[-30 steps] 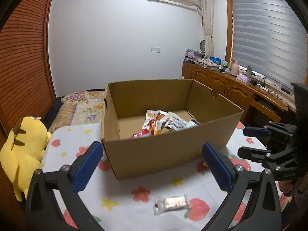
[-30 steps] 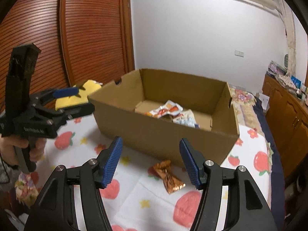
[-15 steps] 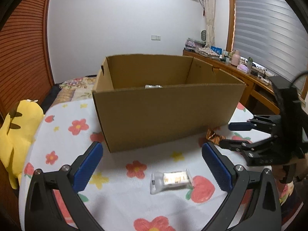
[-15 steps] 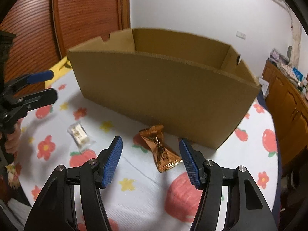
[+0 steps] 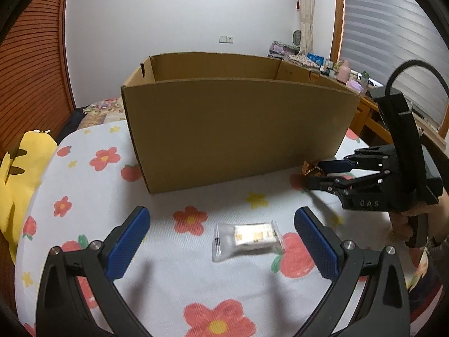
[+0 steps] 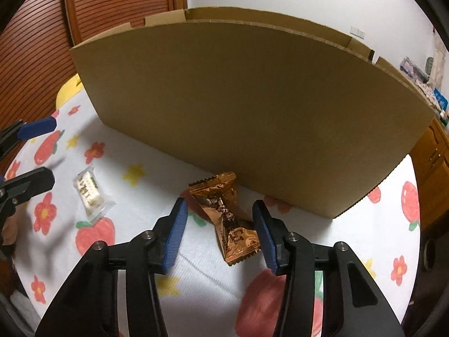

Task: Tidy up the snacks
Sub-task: 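Move both tools out of the box toward the copper candy and white bar, then grasp the copper candy with the right tool while the left tool grasps the clear-wrapped white bar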

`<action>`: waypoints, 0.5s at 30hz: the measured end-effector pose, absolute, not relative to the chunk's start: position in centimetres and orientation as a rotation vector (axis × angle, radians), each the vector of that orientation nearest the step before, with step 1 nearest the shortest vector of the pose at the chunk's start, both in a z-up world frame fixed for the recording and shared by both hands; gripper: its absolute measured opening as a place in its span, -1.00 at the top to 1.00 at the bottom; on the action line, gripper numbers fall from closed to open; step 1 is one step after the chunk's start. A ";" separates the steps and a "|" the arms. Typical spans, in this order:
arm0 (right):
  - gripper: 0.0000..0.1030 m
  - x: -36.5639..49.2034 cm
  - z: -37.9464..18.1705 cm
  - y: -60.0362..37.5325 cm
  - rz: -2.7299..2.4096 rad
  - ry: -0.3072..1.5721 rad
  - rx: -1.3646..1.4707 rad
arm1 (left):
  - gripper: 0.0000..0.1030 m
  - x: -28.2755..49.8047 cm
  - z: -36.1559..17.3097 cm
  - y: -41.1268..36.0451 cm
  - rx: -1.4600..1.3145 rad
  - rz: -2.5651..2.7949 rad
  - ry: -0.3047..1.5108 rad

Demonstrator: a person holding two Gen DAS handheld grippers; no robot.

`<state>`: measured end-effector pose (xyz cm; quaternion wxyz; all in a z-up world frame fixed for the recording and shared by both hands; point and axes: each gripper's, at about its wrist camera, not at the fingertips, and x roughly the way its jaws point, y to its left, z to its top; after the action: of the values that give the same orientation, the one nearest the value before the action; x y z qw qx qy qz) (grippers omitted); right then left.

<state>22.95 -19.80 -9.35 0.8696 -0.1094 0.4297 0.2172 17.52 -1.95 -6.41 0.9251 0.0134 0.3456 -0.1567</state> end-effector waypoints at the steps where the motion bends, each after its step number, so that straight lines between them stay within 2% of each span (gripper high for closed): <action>1: 0.31 23.0 -9.5 -19.8 0.454 0.904 -0.234 | -1.00 17.4 -6.5 -2.1 0.032 -0.323 0.713; 2: 0.34 23.1 -9.6 -19.7 0.455 0.908 -0.236 | -1.00 17.4 -6.7 -2.2 0.038 -0.324 0.719; 4: 0.58 23.0 -9.6 -19.8 0.457 0.900 -0.236 | -1.00 17.4 -6.9 -2.3 0.048 -0.316 0.735; 15: 0.62 20.5 -8.8 -21.2 0.472 0.877 -0.193 | -1.00 17.2 -7.7 -2.7 0.031 -0.325 0.808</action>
<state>20.49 -21.22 -8.84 0.8741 -0.0924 0.4200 0.2259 17.23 -2.68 -7.72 0.9065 0.0151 0.3914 -0.1576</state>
